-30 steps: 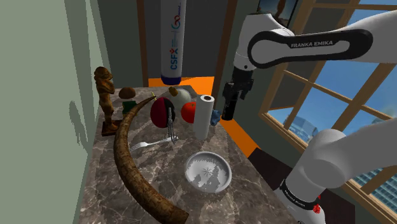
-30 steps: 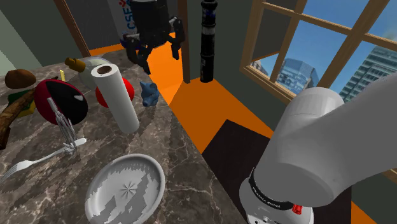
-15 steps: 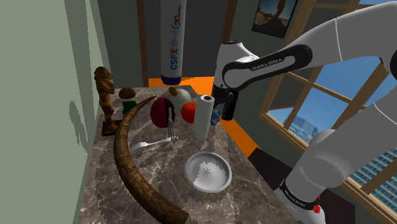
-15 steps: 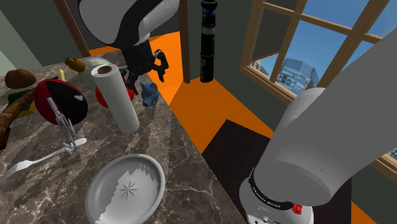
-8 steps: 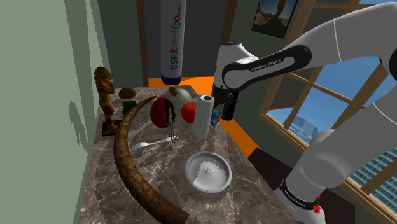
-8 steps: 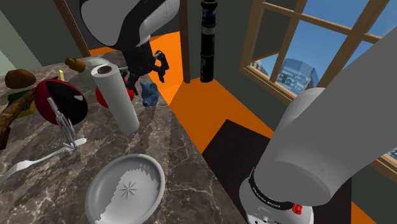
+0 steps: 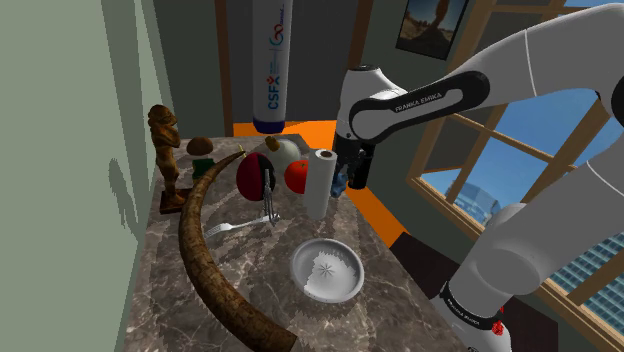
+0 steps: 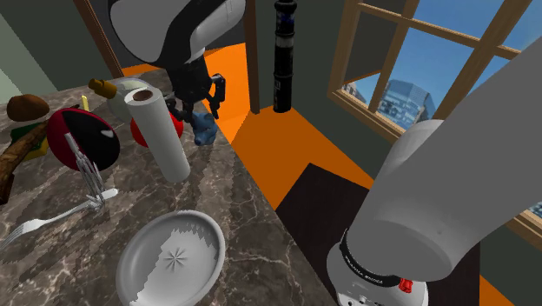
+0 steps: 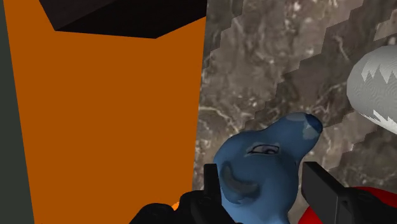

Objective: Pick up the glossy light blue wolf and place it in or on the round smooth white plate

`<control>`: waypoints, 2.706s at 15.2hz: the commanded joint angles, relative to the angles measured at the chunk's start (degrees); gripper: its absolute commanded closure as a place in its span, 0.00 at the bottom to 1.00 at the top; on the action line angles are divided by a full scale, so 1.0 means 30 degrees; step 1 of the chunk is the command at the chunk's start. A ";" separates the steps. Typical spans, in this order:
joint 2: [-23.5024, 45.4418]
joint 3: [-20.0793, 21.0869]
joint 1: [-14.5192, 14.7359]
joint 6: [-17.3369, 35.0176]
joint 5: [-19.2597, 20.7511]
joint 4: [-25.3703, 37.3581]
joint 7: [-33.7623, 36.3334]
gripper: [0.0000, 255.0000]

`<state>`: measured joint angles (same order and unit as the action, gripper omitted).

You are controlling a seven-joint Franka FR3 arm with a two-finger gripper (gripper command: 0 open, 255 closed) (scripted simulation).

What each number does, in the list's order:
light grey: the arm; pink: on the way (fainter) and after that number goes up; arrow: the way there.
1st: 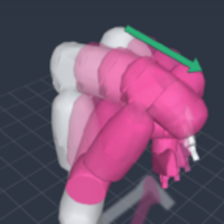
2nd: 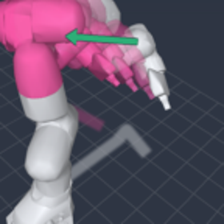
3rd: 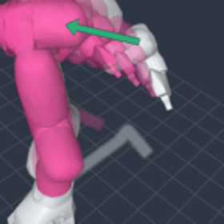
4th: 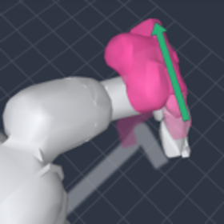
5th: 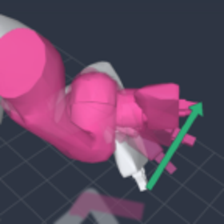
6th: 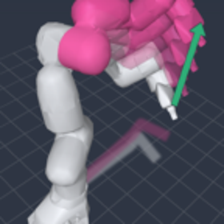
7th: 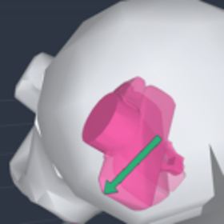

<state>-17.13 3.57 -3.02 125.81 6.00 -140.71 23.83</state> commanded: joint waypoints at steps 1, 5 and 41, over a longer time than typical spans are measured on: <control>0.0016 0.0002 0.0002 -0.0006 -0.0004 -0.0020 0.0000 1.00; -0.0347 -0.0012 0.0026 -0.0837 -0.0082 0.0454 -0.0112 1.00; -0.6608 0.6541 0.4255 -0.8891 -0.4513 0.1996 0.7815 1.00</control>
<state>-36.92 22.09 9.23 99.58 -6.87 -135.18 45.86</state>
